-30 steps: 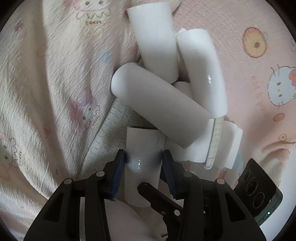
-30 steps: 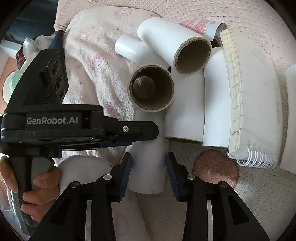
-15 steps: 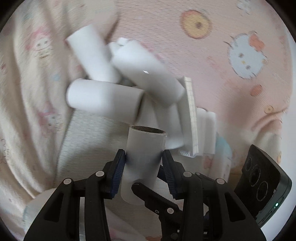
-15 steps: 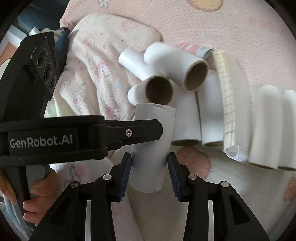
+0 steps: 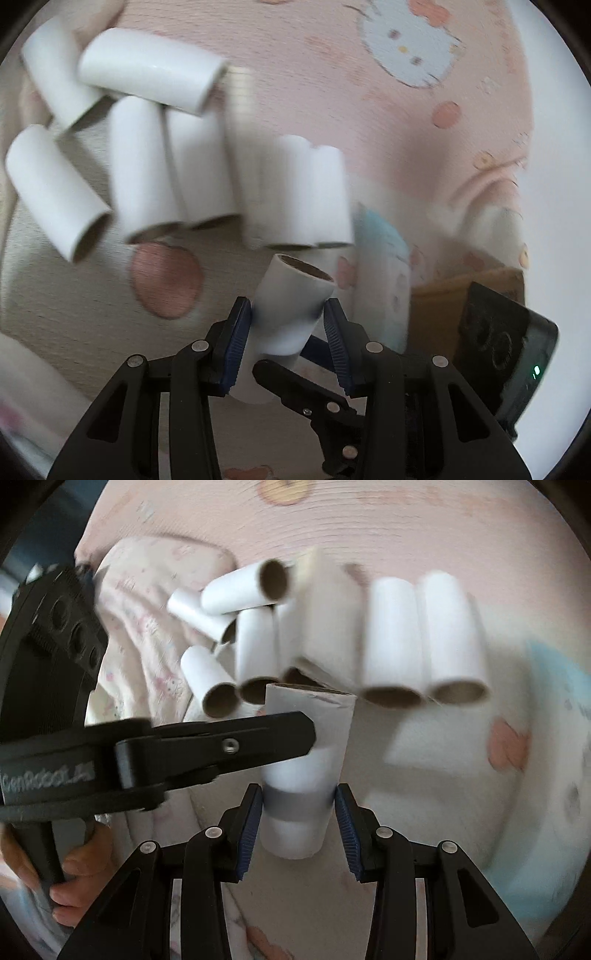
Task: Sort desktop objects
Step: 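Lift the tube with the left gripper and carry it over the box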
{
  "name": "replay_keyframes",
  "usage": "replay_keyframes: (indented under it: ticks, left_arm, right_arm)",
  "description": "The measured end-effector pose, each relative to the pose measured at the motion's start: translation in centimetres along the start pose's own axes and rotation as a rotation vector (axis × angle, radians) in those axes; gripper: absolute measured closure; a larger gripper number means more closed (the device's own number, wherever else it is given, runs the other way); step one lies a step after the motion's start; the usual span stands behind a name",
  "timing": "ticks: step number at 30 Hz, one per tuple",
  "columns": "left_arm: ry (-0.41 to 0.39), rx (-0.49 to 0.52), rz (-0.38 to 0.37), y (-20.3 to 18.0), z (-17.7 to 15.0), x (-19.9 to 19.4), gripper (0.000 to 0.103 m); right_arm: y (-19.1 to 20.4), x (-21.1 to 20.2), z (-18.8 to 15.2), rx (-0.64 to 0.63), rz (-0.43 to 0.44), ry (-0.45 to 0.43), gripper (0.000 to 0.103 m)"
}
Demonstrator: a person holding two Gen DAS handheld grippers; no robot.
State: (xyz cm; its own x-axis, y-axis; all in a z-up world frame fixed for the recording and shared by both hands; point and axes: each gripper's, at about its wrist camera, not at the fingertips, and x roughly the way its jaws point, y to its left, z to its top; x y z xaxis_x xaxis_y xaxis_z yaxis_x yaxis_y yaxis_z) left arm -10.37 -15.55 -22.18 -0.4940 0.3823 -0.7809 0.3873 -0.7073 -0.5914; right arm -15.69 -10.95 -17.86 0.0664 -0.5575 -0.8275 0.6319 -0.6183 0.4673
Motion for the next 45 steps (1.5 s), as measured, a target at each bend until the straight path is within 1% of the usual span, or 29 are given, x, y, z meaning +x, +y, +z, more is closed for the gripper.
replay_keyframes:
  ticks: [2,5,7,8,9,10,11,12,13,14,16,18,20,23,26,28,30,33,36,38,39,41,45]
  left_arm:
    - [0.002,0.016,-0.023,-0.4,-0.4,0.1,0.058]
    - [0.018,0.029,-0.055,-0.9,-0.9,0.5,0.058]
    - [0.037,0.044,-0.064,-1.0,-1.1,0.7,0.058]
    - [0.053,0.057,-0.053,-1.1,-1.2,1.0,0.058]
    - [0.058,0.065,-0.04,-1.3,-1.4,1.3,0.058]
    - [0.059,0.07,-0.025,-1.3,-1.5,1.4,0.058]
    - [0.057,0.072,-0.011,-1.3,-1.5,1.6,0.058]
    - [0.059,0.074,0.003,-1.3,-1.4,1.8,0.058]
    - [0.064,0.072,0.013,-1.2,-1.3,2.0,0.058]
    - [0.07,0.063,0.019,-1.0,-1.2,2.2,0.058]
    - [0.099,0.04,0.027,-0.4,-1.1,2.8,0.058]
    - [0.146,0.023,0.044,0.1,-1.1,3.6,0.059]
    - [0.156,0.033,0.056,0.0,-1.1,4.0,0.058]
    - [0.158,0.051,0.072,-0.1,-1.1,4.1,0.058]
    - [0.178,0.031,0.067,0.4,-0.9,4.6,0.056]
    - [0.184,0.027,0.059,0.5,-0.9,4.8,0.056]
    - [0.181,0.035,0.06,0.5,-1.0,4.7,0.056]
    - [0.176,0.059,0.055,0.2,-1.3,4.5,0.056]
    - [0.155,0.109,0.017,-0.9,-1.8,3.6,0.056]
    - [0.109,0.163,0.018,-1.8,-2.3,2.3,0.056]
    - [0.089,0.184,0.01,-2.3,-2.6,1.6,0.056]
    - [0.041,0.183,-0.039,-2.9,-3.2,0.1,0.056]
    - [-0.013,0.145,-0.127,-4.0,-4.1,-2.0,0.056]
  right_arm:
    - [-1.3,-0.6,-0.5,0.046,0.013,-0.013,0.065]
    - [-1.8,-0.9,-1.4,0.08,0.012,-0.028,0.065]
    - [-2.4,-0.7,-1.1,0.106,0.013,-0.04,0.064]
    - [-3.1,-0.6,-2.4,0.115,0.015,-0.044,0.064]
    - [-3.3,-1.1,-3.0,0.122,0.013,-0.045,0.064]
    - [-2.7,-0.8,-3.3,0.124,0.008,-0.048,0.063]
    - [-3.2,-0.3,-3.3,0.126,0.006,-0.053,0.063]
    - [-3.1,-1.4,-4.4,0.129,0.008,-0.057,0.063]
    - [-3.2,-1.2,-4.3,0.137,0.013,-0.065,0.063]
    - [-3.5,-2.2,-5.0,0.14,0.016,-0.068,0.063]
    - [-3.7,-2.0,-4.9,0.148,0.018,-0.073,0.063]
    - [-3.8,-1.7,-4.9,0.149,0.011,-0.072,0.063]
    - [-4.0,-1.3,-5.0,0.143,0.005,-0.057,0.062]
    - [-4.1,-1.2,-4.8,0.145,0.018,-0.062,0.062]
    - [-4.3,-0.9,-4.6,0.153,0.029,-0.049,0.062]
    - [-4.8,-0.7,-4.8,0.179,0.052,-0.046,0.061]
    - [-5.0,-0.4,-4.8,0.205,0.06,-0.053,0.061]
    - [-4.8,-0.2,-4.8,0.207,0.06,-0.062,0.059]
    - [-4.1,-0.7,-4.9,0.179,0.018,-0.073,0.059]
    - [-3.5,-1.4,-5.1,0.147,-0.023,-0.086,0.059]
    - [-3.1,-1.9,-5.2,0.132,-0.029,-0.099,0.059]
    - [-2.2,-3.3,-5.6,0.099,-0.047,-0.133,0.06]
    - [-0.7,-6.4,-6.5,0.06,-0.109,-0.206,0.06]
